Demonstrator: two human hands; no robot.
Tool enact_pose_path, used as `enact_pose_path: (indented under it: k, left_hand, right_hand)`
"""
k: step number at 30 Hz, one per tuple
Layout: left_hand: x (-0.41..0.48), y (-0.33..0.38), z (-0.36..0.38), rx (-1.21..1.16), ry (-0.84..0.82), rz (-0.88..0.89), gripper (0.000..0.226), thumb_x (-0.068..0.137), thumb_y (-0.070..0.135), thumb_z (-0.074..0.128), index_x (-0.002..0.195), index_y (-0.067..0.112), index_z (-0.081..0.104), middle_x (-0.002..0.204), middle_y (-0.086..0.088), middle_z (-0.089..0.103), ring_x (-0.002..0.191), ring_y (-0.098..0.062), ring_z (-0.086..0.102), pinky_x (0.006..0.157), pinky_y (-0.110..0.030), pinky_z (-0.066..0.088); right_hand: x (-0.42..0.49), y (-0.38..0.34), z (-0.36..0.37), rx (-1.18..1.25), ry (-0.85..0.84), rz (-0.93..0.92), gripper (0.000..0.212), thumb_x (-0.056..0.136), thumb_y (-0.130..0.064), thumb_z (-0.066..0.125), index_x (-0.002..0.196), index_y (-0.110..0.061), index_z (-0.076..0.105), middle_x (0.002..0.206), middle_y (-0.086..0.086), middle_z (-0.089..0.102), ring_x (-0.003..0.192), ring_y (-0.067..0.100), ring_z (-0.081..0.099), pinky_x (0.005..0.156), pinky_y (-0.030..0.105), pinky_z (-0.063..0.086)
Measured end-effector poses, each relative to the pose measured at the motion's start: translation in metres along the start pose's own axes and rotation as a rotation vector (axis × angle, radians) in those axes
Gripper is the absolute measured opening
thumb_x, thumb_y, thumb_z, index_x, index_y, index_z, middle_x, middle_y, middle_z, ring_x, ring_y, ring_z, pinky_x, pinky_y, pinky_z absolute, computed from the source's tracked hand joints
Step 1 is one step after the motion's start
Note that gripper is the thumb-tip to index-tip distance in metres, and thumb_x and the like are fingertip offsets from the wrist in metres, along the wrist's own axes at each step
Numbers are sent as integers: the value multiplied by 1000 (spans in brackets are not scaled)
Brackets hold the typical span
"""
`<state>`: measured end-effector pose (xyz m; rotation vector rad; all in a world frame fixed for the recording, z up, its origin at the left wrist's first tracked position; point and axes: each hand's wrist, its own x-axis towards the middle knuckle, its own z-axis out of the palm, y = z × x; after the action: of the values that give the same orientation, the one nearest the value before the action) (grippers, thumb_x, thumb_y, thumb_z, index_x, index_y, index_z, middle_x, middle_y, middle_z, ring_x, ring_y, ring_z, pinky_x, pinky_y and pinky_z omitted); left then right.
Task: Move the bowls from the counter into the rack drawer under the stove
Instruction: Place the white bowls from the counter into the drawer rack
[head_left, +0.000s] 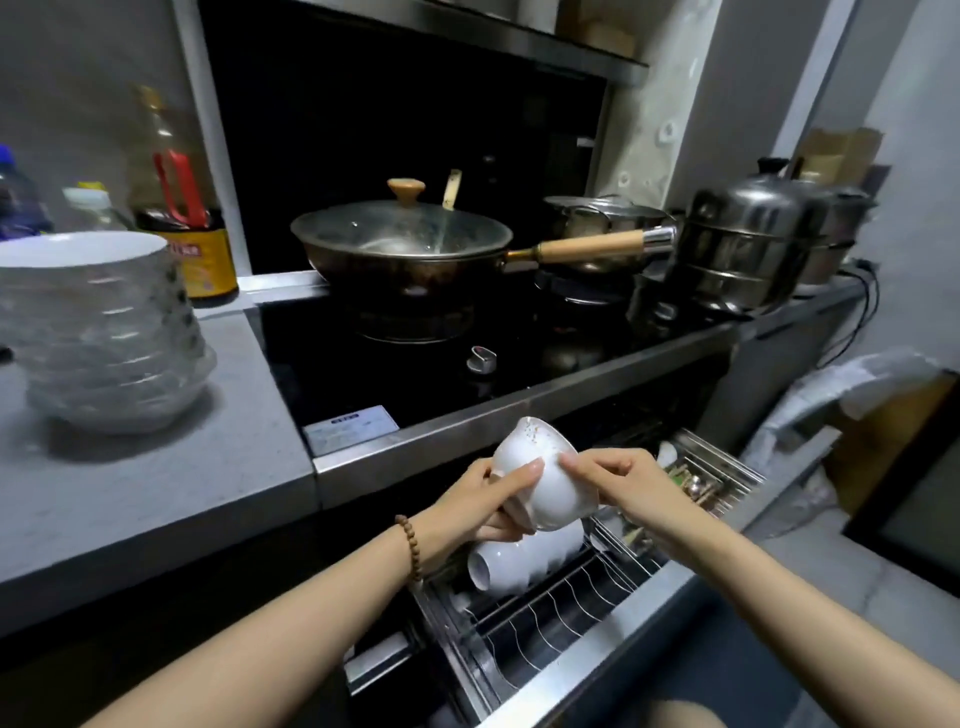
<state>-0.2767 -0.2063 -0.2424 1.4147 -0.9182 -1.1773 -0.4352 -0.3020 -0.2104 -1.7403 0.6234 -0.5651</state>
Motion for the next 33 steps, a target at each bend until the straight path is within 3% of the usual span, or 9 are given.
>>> enact_pose_path:
  k: [3,7,11,13,15,20,23,26,33]
  left_hand:
    - [20,-44,4,3,-16,-83,88,64,61,74,128,12,39,76,-7,71,70,-25,71,88,-49,53]
    - [37,-80,1,-145,37,-198,94,53,56,77,129,15,38,118,-11,59,84,-28,72,81,-40,58]
    - [54,-111,-15,-183,75,-279,99,50,60,80,131,20,41,126,-10,55,92,-24,71,78,-35,58]
    - [60,-123,-23,-196,96,-316,93,54,57,80,130,18,44,124,-12,56,92,-22,70,77,-35,58]
    - [65,-132,-31,-213,113,-374,77,65,49,75,126,13,46,116,-13,58,85,-22,70,75,-33,59]
    - [85,-149,-46,-197,97,-533,65,76,45,68,124,7,46,121,-18,55,93,-32,68,75,-32,59]
    - [102,-157,-52,-188,45,-611,61,82,43,64,125,3,46,120,-20,55,88,-30,68,69,-28,60]
    - [113,-165,-54,-181,-4,-684,64,84,45,60,126,-1,48,120,-20,57,83,-24,68,66,-24,59]
    - [133,-191,-54,-158,20,-745,61,84,45,60,122,0,48,103,-12,56,82,-22,66,62,-20,58]
  right_hand:
    - [7,37,-1,-17,-14,89,32,83,-37,63,76,-8,75,72,4,70,69,9,61,64,18,47]
    - [25,78,8,4,-45,202,27,83,-38,64,70,-16,74,72,-2,67,76,12,63,74,32,52]
    - [46,114,20,-4,-105,292,28,87,-35,62,68,-17,72,78,0,68,79,14,66,77,33,53]
    - [54,128,24,30,-161,356,28,89,-32,60,66,-18,70,66,-10,67,71,4,64,77,24,54]
    - [62,143,25,49,-198,417,18,91,-25,59,79,-17,71,55,-16,65,59,-5,61,70,16,51]
    - [80,181,25,9,-244,516,23,84,-24,69,92,-4,73,68,2,65,70,12,60,78,26,53]
    - [93,197,25,24,-231,573,18,83,-23,70,85,-5,72,55,-4,61,59,10,57,65,20,52]
    - [101,205,25,24,-233,652,14,81,-25,72,78,-12,69,68,1,67,59,5,64,55,15,54]
    - [116,227,31,46,-230,780,32,81,-29,72,102,-5,69,81,4,70,63,3,67,56,13,53]
